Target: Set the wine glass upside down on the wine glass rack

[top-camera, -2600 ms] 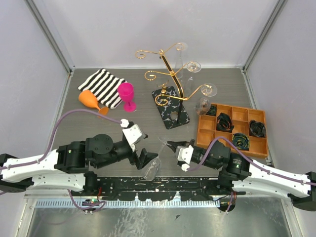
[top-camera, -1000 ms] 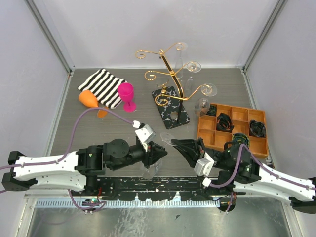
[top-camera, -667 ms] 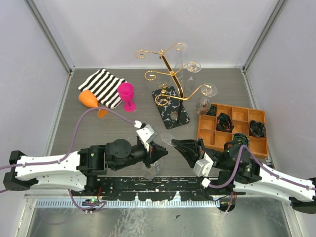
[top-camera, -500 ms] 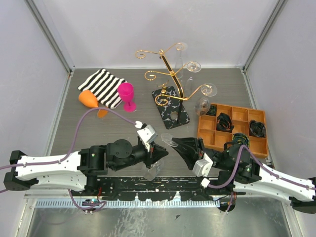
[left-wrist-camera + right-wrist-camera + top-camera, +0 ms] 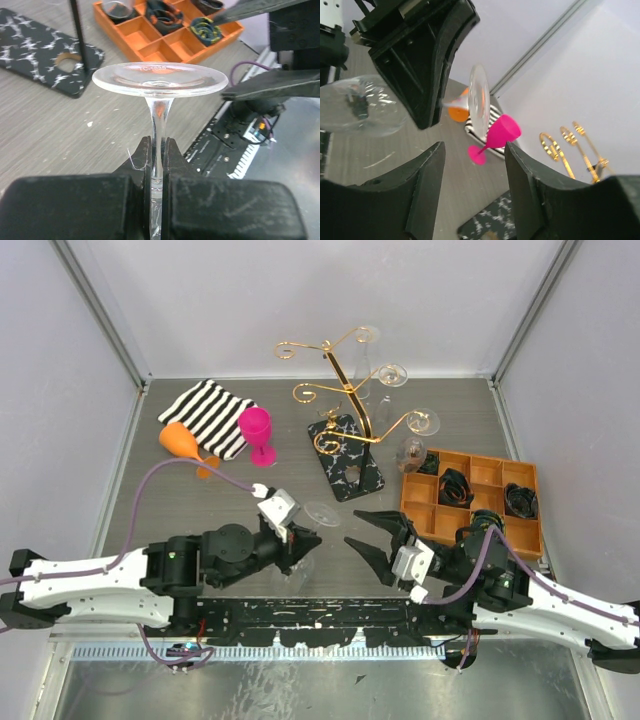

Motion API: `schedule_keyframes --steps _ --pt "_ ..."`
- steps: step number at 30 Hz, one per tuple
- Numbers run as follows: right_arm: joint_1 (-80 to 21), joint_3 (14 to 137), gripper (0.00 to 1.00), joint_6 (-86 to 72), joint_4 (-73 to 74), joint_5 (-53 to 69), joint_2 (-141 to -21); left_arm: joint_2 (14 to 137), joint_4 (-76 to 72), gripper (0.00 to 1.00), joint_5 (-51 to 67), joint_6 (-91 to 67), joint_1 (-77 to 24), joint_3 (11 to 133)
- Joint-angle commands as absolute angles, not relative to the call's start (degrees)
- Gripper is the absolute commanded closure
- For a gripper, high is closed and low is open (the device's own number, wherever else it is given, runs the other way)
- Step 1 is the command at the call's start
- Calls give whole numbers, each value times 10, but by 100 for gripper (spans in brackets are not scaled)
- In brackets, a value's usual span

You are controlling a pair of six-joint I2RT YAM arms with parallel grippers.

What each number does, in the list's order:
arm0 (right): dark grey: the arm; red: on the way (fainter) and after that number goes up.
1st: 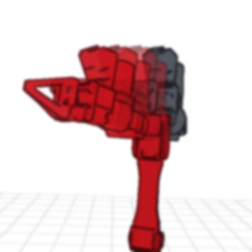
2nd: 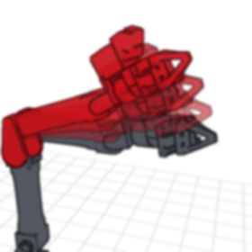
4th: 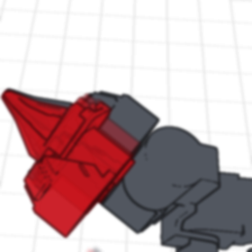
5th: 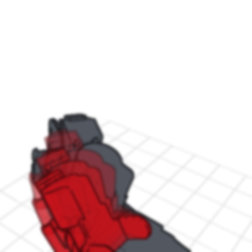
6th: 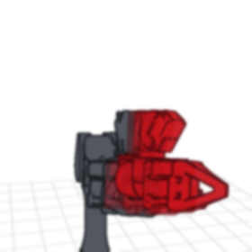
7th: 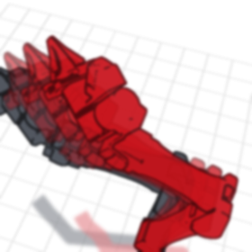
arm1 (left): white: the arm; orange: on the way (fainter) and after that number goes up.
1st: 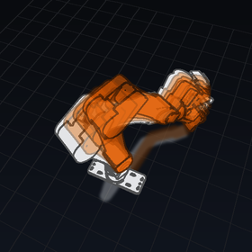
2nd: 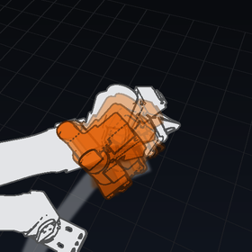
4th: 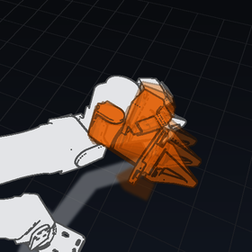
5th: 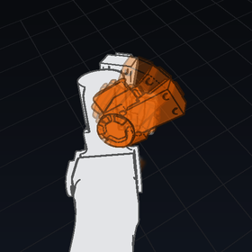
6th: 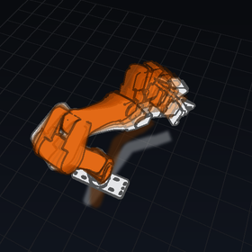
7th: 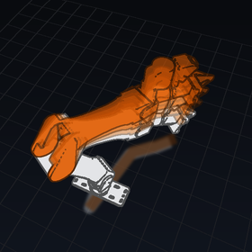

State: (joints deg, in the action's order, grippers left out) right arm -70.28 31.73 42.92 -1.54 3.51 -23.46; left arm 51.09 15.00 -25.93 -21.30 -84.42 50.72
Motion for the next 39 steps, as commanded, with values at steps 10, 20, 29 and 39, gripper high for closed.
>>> schedule_keyframes --steps 10,20,29,39 --pt "-702 350 37 -116 109 -209 -270 407 233 100 -432 -235 -845 446" --pt "-703 344 30 -328 151 -187 -421 374 115 100 -494 -134 -832 411" --pt "-702 318 29 -375 122 -189 -444 428 145 100 -206 -157 -571 471" --pt "-702 279 29 -406 101 -198 -412 530 174 100 -135 -179 -495 540"
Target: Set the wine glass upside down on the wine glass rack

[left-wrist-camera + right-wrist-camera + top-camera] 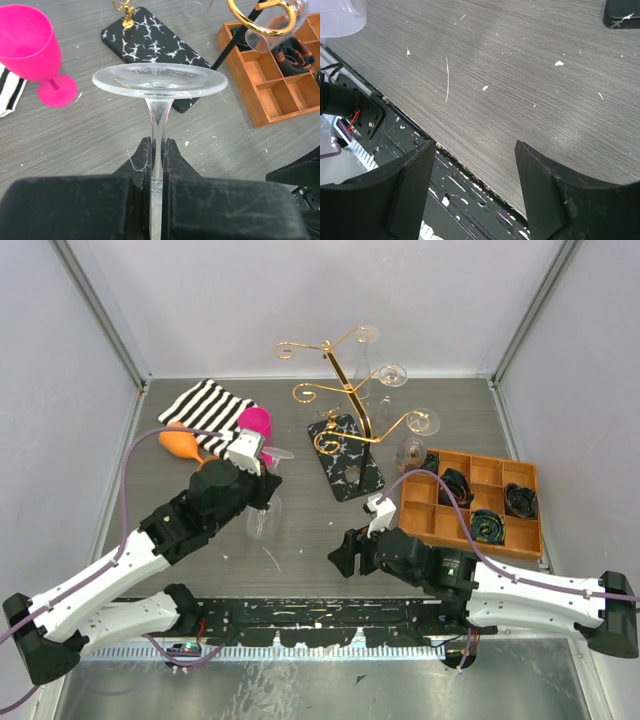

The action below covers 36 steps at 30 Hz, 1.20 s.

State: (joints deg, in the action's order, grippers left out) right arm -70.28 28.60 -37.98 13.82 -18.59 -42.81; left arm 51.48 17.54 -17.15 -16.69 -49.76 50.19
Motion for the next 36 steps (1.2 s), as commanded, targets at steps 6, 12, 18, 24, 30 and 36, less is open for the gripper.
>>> schedule_keyframes --steps 6,12,18,24,30,36 --pt "-702 266 29 -407 80 -185 -384 543 185 100 -128 -189 -494 563" --pt "-703 261 30 -400 83 -185 -366 524 78 100 -123 -151 -494 492" --pt "-702 261 30 -400 98 -186 -358 504 -122 100 -103 -103 -494 385" --pt "-702 249 30 -413 106 -190 -337 558 -193 100 -43 -36 -481 392" --pt "-702 246 30 -422 128 -196 -322 591 -271 100 -8 -58 -425 386" --pt "-702 247 31 -413 135 -234 -326 592 -325 100 33 -87 -366 363"
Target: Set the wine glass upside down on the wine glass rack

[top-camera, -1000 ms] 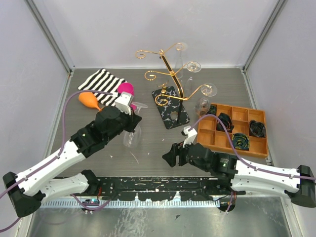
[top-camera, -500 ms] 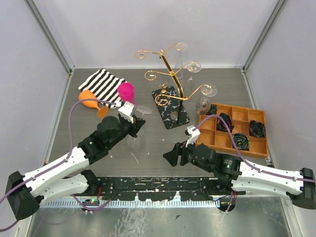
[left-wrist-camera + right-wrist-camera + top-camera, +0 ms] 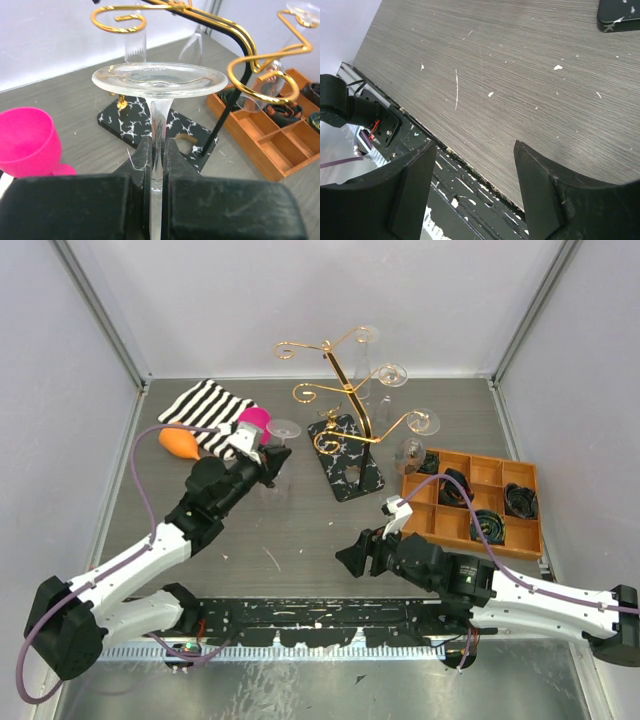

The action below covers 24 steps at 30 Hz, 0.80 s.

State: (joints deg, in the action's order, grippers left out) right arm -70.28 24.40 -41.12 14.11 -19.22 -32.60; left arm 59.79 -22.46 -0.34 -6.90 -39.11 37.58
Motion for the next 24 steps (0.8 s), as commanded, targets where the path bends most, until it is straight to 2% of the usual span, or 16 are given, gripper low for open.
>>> schedule_keyframes --steps 1,7,13,18,24 --pt "-702 248 31 -403 132 -248 -332 592 -334 100 38 -89 -358 361" --pt "-703 250 30 -294 71 -352 -397 606 -386 100 88 -102 -310 363" --pt "-702 272 28 -218 25 -361 -438 631 -415 100 115 -106 -269 383" --pt "-702 302 28 -218 74 -324 -442 660 -453 100 131 -86 -250 402" --pt "-703 414 30 -237 241 -247 -440 687 -465 100 155 -91 -233 428"
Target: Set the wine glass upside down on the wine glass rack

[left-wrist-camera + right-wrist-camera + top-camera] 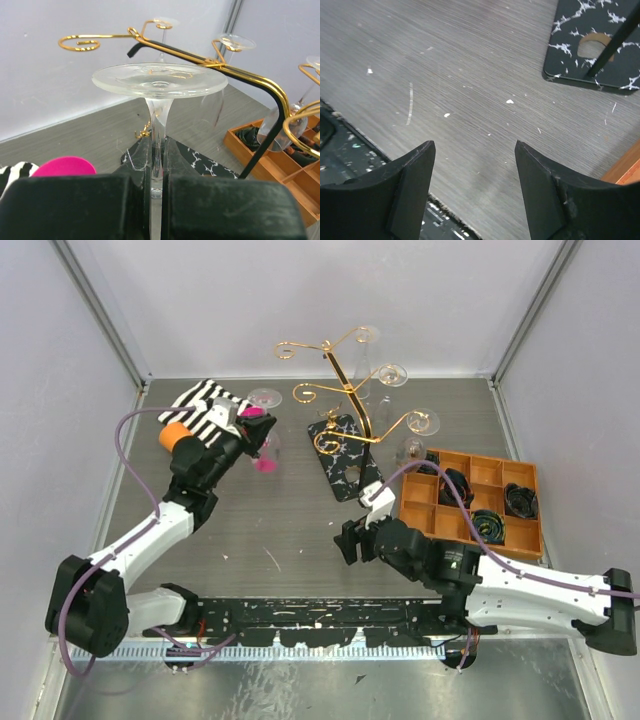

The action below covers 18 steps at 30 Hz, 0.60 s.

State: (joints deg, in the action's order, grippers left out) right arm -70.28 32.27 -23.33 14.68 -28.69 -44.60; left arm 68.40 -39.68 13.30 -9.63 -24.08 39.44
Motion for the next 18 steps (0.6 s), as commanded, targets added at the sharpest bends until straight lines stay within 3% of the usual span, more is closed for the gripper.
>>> schedule_keyframes --steps 1,9,18 --pt "-702 437 29 -240 270 -251 -438 688 -465 100 155 -91 -234 430" --pt "-702 641 21 -150 433 -179 -418 696 -455 100 188 -95 -233 443" --pt "-701 856 25 -133 485 -444 -551 702 -457 100 208 -91 -233 463"
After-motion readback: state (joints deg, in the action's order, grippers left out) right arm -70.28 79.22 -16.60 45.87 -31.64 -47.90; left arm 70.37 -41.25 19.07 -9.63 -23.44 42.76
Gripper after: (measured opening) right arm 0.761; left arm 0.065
